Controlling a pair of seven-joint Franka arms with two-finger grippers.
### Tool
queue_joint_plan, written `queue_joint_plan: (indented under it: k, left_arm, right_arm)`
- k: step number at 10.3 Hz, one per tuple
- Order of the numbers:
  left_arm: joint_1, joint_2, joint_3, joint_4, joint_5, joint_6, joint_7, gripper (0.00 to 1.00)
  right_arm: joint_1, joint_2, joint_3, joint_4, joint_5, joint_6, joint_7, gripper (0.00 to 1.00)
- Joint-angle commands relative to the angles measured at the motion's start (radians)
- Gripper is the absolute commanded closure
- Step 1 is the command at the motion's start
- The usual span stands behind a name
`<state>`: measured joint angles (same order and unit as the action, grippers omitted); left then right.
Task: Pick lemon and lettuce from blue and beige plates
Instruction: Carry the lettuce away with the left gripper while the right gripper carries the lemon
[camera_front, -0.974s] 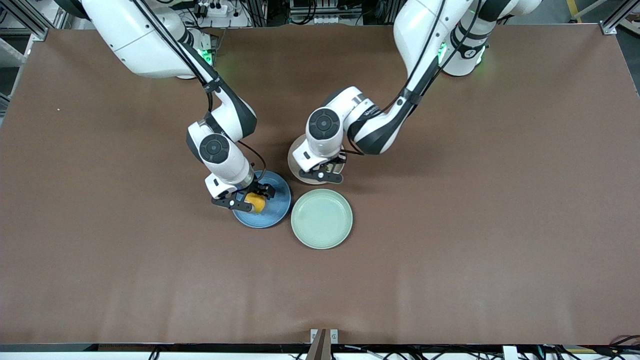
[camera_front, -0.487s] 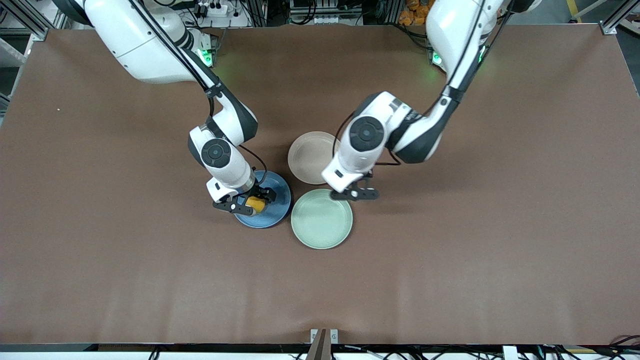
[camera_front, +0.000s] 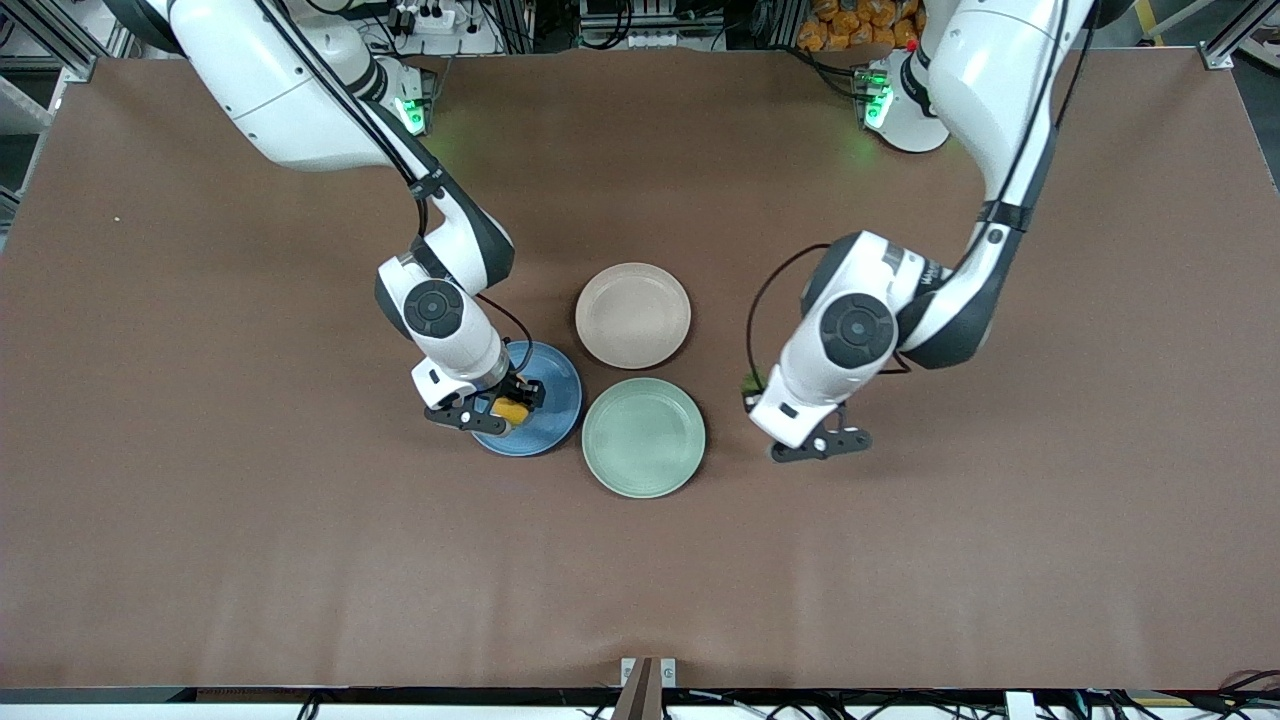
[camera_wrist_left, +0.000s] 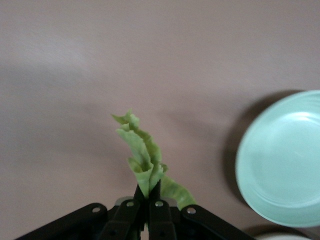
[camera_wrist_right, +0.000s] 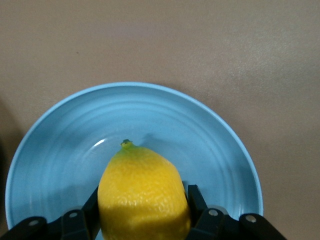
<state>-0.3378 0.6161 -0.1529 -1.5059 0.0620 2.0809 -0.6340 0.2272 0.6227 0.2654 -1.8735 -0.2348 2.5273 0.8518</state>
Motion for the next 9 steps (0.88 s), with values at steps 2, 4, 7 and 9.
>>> queue_joint_plan:
  k: [2,4,7,9]
  left_arm:
    - [0.100,0.010,-0.011,-0.002,0.048,-0.007,0.118,1.00]
    - [0.132,0.039,-0.011,0.000,0.076,-0.007,0.157,1.00]
    - [0.180,0.070,-0.011,0.001,0.137,0.007,0.203,1.00]
    - [0.222,0.077,-0.010,0.001,0.137,0.040,0.275,0.72]
  right_arm:
    - [-0.002,-0.009,-0.005,0.033,-0.017,-0.021,0.021,0.82]
    - [-0.015,-0.069,-0.003,0.031,-0.005,-0.100,0.013,0.84]
    - [-0.069,-0.156,-0.005,0.027,0.047,-0.214,-0.093,0.84]
    - [-0.091,-0.214,-0.040,0.010,0.089,-0.306,-0.242,0.84]
